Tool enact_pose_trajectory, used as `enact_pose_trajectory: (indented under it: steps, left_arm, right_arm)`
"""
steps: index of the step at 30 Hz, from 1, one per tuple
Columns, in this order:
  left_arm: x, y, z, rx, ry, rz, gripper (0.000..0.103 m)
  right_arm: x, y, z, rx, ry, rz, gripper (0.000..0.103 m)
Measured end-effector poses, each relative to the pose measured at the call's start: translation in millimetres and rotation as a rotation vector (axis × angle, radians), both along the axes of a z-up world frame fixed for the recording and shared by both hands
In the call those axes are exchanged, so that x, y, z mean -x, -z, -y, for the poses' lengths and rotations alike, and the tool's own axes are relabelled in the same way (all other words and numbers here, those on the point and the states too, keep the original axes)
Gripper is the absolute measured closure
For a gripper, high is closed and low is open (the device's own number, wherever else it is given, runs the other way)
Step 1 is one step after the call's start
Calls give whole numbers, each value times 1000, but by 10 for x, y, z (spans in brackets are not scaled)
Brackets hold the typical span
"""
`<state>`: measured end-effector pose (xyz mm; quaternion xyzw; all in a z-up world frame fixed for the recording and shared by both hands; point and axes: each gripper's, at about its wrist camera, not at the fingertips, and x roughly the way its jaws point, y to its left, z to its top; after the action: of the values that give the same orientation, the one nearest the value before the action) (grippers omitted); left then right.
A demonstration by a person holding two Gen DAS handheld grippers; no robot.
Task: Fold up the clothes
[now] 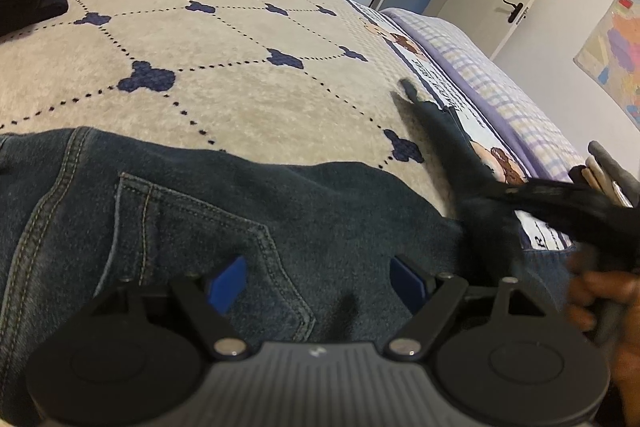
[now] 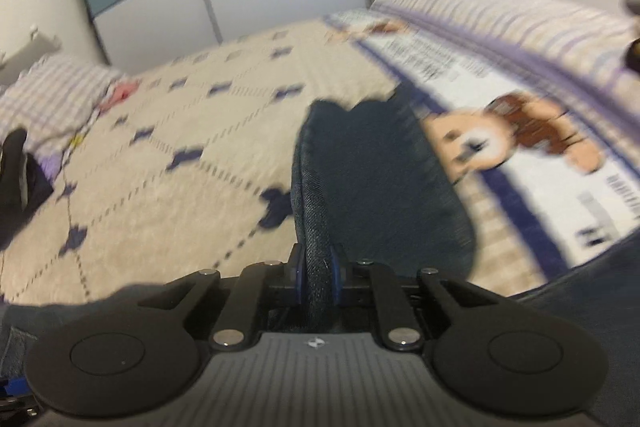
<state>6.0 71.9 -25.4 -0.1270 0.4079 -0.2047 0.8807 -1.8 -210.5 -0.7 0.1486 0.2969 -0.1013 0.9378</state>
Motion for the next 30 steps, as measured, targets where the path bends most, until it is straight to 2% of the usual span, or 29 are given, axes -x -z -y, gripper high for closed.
enact_pose_trajectory:
  steps: [4,7,10,14,19,22,26,30]
  left_arm:
    - [26,-17,7,-3,4,-1,22]
    - [54,-32,12,5,10,-6,22]
    - [97,-48,55,6,23,-2,23]
    - [158,-29,144,-8,50,4,23]
    - [213,-29,222,-34,77,19,23]
    - [223,-35,228,-35,81,19,23]
    - [238,-62,226,-31,91,26,23]
    - [224,-47,227,-32,95,19,23]
  right_arm:
    - [339,-146,190,12,47,14,89]
    - [551,-164,297,24,55,1,93]
    - [739,-146,361,32,49,-3,94]
    - [911,-42,376,49,27,-26,94]
    - [1041,158,375,101,8,-116,98]
    - [1114,305,424,80,27,-160,98]
    - [1177,314,449,56,46,-139,95]
    - [1169,244,420,77,40,-88,70]
